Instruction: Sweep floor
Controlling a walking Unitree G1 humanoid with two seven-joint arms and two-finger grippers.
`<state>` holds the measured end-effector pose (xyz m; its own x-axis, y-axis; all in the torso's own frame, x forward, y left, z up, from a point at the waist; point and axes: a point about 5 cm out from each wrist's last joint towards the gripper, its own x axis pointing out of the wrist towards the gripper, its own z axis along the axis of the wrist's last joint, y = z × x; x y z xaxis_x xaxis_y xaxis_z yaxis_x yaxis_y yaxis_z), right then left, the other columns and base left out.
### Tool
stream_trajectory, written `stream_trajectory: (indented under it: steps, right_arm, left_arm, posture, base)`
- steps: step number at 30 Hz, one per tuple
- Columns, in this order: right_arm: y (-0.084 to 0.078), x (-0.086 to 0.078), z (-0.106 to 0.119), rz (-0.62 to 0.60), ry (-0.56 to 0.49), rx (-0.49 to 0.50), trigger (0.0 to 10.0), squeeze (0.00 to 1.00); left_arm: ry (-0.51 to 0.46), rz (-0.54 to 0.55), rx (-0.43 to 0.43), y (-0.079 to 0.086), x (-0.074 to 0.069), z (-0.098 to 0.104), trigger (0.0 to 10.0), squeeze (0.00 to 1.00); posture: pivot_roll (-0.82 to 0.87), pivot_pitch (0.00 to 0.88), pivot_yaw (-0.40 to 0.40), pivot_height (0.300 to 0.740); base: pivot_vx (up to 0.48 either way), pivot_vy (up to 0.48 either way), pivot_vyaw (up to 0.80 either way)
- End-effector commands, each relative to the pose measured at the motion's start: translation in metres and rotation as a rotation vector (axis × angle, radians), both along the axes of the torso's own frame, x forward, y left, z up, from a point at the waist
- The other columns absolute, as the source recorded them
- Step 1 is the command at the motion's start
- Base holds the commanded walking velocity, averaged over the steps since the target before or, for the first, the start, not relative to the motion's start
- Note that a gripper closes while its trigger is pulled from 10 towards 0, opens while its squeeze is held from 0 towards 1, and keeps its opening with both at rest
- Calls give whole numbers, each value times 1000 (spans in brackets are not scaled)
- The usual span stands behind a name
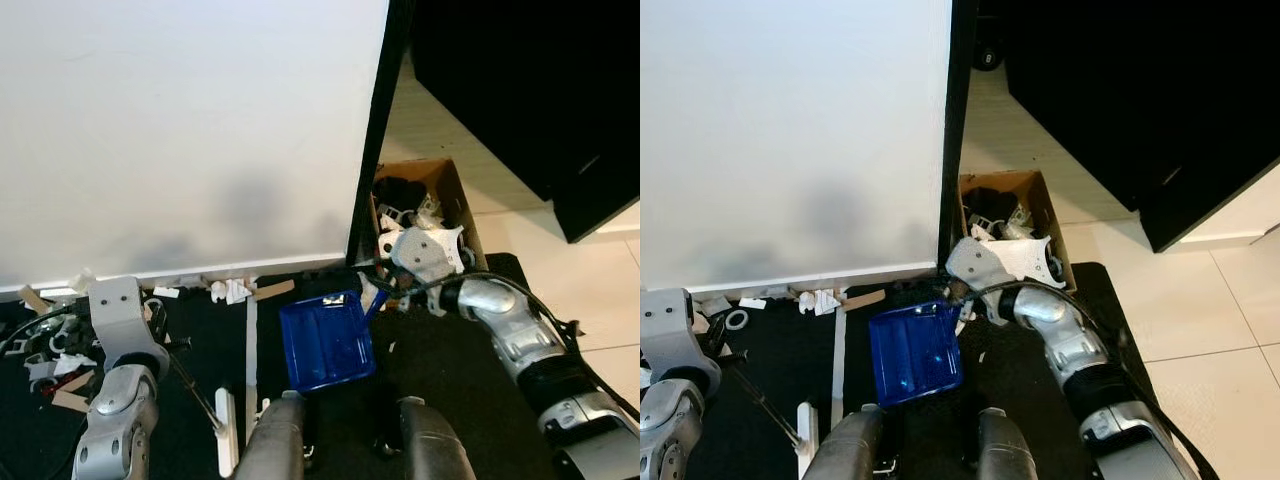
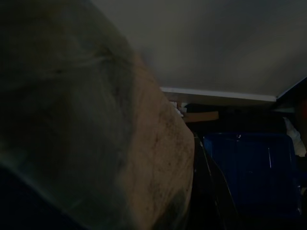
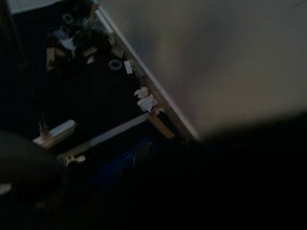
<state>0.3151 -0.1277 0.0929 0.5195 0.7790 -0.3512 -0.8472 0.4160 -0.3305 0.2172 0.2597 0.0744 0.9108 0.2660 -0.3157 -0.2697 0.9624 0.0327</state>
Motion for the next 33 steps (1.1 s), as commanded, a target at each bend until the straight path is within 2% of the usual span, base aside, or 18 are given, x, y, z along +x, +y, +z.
stream_trajectory:
  steps: [1,5,8,9,12,13,16,17,20,22,24,25,26,27,30,31,33]
  right_arm:
    - [0,-5,-11,27,32,-49,10000,0]
    - [1,2,-12,-7,32,-69,10000,0]
    - [8,8,-17,-53,56,-98,10000,0]
    - [8,8,-17,-53,56,-98,10000,0]
    - [19,13,-14,-76,67,-64,10000,0]
    - [26,17,-11,-93,67,-36,10000,0]
    - [30,20,-8,-107,68,-26,10000,0]
    - [37,24,-3,-114,68,-2,10000,0]
    - [42,26,0,-114,61,9,10000,0]
    - [46,28,3,-112,57,17,10000,0]
    - [51,30,6,-105,51,28,10000,0]
    - [51,30,6,-105,51,28,10000,0]
    - [54,30,8,-97,49,40,10000,0]
    - [54,30,8,-97,49,40,10000,0]
    - [57,29,8,-88,50,49,10000,0]
    - [57,29,8,-88,50,49,10000,0]
    - [57,28,7,-82,53,57,10000,0]
  left_arm:
    - [26,36,26,5,-5,-3,10000,0]
    - [20,75,15,7,-5,-5,10000,0]
    - [3,169,-11,12,-4,-13,10000,0]
    - [3,169,-11,12,-4,-13,10000,0]
    - [3,292,-51,20,-5,-22,10000,0]
    - [-6,338,-95,23,-5,-27,10000,0]
    - [-19,363,-130,25,-3,-29,10000,0]
    - [-51,367,-156,25,1,-29,10000,0]
    - [-68,367,-170,25,3,-30,10000,0]
    - [-77,360,-173,23,7,-32,10000,0]
    - [-111,370,-227,18,15,-34,10000,0]
    - [-111,370,-227,18,15,-34,10000,0]
    - [-155,369,-272,9,27,-32,10000,0]
    - [-155,369,-272,9,27,-32,10000,0]
    - [-207,374,-311,-1,44,-25,10000,0]
    - [-207,374,-311,-1,44,-25,10000,0]
    - [-242,385,-308,-3,56,-18,10000,0]
  posture:
    - [109,250,2,740]
    - [107,254,-6,740]
    - [99,261,-13,740]
    - [99,261,-13,740]
    - [93,262,-18,740]
    - [92,259,-19,740]
    - [88,258,-21,740]
    - [84,254,-21,740]
    - [76,250,-22,740]
    - [74,245,-23,740]
    - [69,241,-29,740]
    - [69,241,-29,740]
    - [67,240,-30,740]
    - [67,240,-30,740]
    - [55,240,-35,740]
    - [55,240,-35,740]
    - [48,238,-39,740]
  base:
    - [0,0,0]
    - [0,0,0]
    - [0,0,0]
    - [0,0,0]
    - [0,0,0]
    - [0,0,0]
    - [0,0,0]
    - [0,0,0]
    - [0,0,0]
    - [0,0,0]
    - [0,0,0]
    - [0,0,0]
    - [0,0,0]
    - [0,0,0]
    - [0,0,0]
    - [0,0,0]
    - [0,0,0]
